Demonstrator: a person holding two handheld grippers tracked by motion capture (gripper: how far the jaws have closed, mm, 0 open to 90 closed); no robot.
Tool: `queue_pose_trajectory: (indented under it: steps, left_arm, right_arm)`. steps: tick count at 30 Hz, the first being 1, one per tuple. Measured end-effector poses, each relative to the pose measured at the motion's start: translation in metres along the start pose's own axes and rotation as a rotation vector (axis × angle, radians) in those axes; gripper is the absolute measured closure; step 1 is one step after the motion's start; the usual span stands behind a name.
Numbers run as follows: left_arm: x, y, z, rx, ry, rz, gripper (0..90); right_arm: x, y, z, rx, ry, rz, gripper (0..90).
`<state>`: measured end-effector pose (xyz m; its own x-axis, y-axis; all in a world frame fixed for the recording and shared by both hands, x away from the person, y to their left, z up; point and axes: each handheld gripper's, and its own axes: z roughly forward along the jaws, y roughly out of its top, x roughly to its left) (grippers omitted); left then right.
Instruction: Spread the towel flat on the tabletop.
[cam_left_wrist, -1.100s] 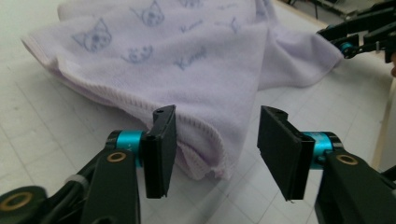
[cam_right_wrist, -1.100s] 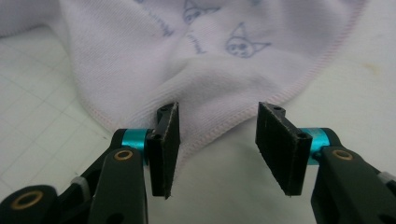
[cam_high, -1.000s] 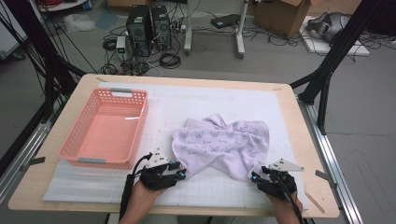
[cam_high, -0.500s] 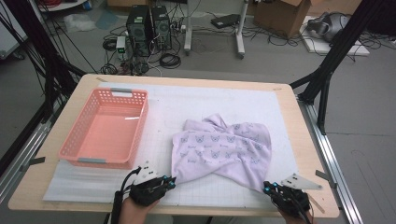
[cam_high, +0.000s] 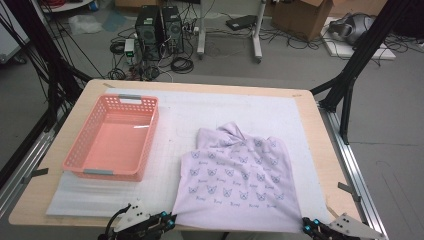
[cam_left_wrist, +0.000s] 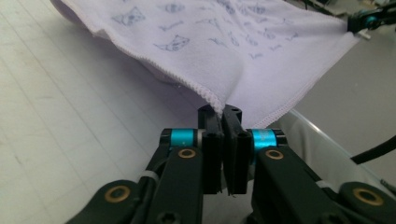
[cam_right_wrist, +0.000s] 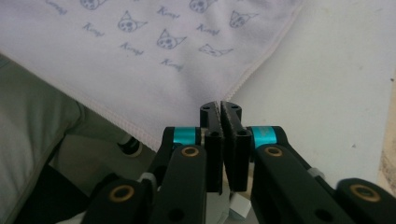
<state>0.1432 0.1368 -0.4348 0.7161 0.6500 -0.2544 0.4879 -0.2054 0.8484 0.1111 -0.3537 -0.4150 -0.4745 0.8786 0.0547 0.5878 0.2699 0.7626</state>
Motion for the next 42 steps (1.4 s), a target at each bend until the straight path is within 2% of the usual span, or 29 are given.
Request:
queue_pose_trajectory:
  steps: [1,2,3,4,6,7,10,12,14,16,17,18,19,20,21,23,25,26,27,28,29,30,33,35,37,38,39,40,42]
  left_arm:
    - [0.001,-0.001,0.003,0.004,0.04,0.0,74.6]
    - [0.003,-0.001,0.005,0.004,0.067,0.005,61.4]
    - [0.003,-0.001,0.005,0.004,0.067,0.005,55.6]
    - [0.008,0.001,0.009,-0.019,0.105,-0.008,52.5]
    - [0.014,0.004,0.013,-0.044,0.126,-0.023,49.7]
    - [0.014,0.004,0.013,-0.044,0.126,-0.023,47.7]
    - [0.025,0.011,0.03,-0.029,0.171,-0.045,43.7]
    - [0.028,0.012,0.041,-0.013,0.17,-0.059,43.6]
    - [0.028,0.012,0.053,0.027,0.155,-0.055,43.6]
    - [0.021,0.012,0.06,0.045,0.184,0.011,43.3]
    - [0.021,0.012,0.06,0.045,0.184,0.011,44.9]
    - [0.014,0.011,0.062,0.065,0.209,0.088,49.4]
    - [0.014,0.011,0.062,0.065,0.209,0.088,61.4]
    - [0.01,0.008,0.061,0.055,0.198,0.113,74.8]
    - [0.01,0.008,0.061,0.055,0.198,0.113,85.6]
    - [0.007,0.006,0.053,0.079,0.171,0.081,86.4]
    - [0.006,0.004,0.048,0.08,0.164,0.071,86.6]
    - [0.006,0.0,0.033,0.057,0.152,0.048,86.5]
    - [0.006,0.0,0.033,0.057,0.152,0.048,86.5]
    - [0.007,-0.004,0.018,0.032,0.142,0.017,86.6]
    - [0.007,-0.004,0.018,0.032,0.142,0.017,86.6]
    - [0.008,-0.007,0.008,0.026,0.132,0.01,86.6]
    - [0.007,-0.011,0.0,0.024,0.119,0.0,86.5]
    - [0.0,-0.02,-0.005,0.022,0.106,0.004,85.9]
    - [0.0,-0.022,-0.004,0.021,0.11,0.005,77.2]
    - [0.002,-0.022,0.001,0.007,0.114,-0.006,68.3]
    - [0.002,-0.022,0.001,0.007,0.114,-0.006,62.4]
    - [0.007,-0.017,0.007,-0.029,0.131,-0.015,56.5]
    - [0.014,-0.01,0.011,-0.04,0.144,-0.013,50.9]
  right_arm:
    - [0.0,-0.001,0.001,0.001,0.003,-0.006,85.3]
    - [0.0,-0.003,0.003,-0.01,0.007,-0.005,78.4]
    - [-0.001,-0.003,0.006,-0.019,0.007,-0.002,73.1]
    - [-0.002,-0.002,0.01,-0.031,-0.001,0.013,66.7]
    - [-0.004,0.002,0.017,-0.047,-0.022,0.028,62.5]
    - [-0.005,0.004,0.02,-0.048,-0.038,0.024,60.9]
    - [-0.009,0.013,0.034,-0.048,-0.062,0.036,58.1]
    - [-0.012,0.017,0.047,-0.022,-0.074,0.051,57.5]
    - [-0.014,0.017,0.058,0.006,-0.08,0.051,58.0]
    - [-0.014,0.015,0.066,0.042,-0.083,0.053,60.4]
    - [-0.014,0.015,0.066,0.033,-0.084,0.051,63.7]
    - [-0.014,0.015,0.065,0.036,-0.071,0.05,74.2]
    - [-0.014,0.015,0.065,0.036,-0.071,0.05,74.2]
    - [-0.012,0.014,0.064,0.041,-0.022,0.037,85.9]
    - [-0.01,0.014,0.063,0.045,-0.017,0.033,85.9]
    - [-0.01,0.012,0.059,0.057,0.021,0.033,86.9]
    - [-0.008,0.01,0.056,0.063,0.03,0.025,86.9]
    - [-0.005,0.005,0.046,0.063,0.051,0.027,86.9]
    - [-0.005,0.005,0.046,0.063,0.051,0.027,86.9]
    - [-0.002,0.001,0.036,0.051,0.069,0.033,86.9]
    - [-0.001,0.0,0.033,0.05,0.073,0.028,86.9]
    - [0.001,-0.002,0.029,0.054,0.08,0.027,86.9]
    - [0.007,-0.006,0.019,0.047,0.099,0.027,86.9]
    - [0.01,-0.009,0.014,0.056,0.11,0.031,86.9]
    - [0.013,-0.01,0.014,0.066,0.106,0.021,86.1]
    - [0.014,-0.008,0.016,0.055,0.081,0.017,78.4]
    - [0.013,-0.007,0.017,0.047,0.08,0.023,74.4]
    - [0.012,-0.003,0.018,0.027,0.072,0.029,70.7]
    - [0.011,0.004,0.021,0.002,0.057,0.029,68.3]
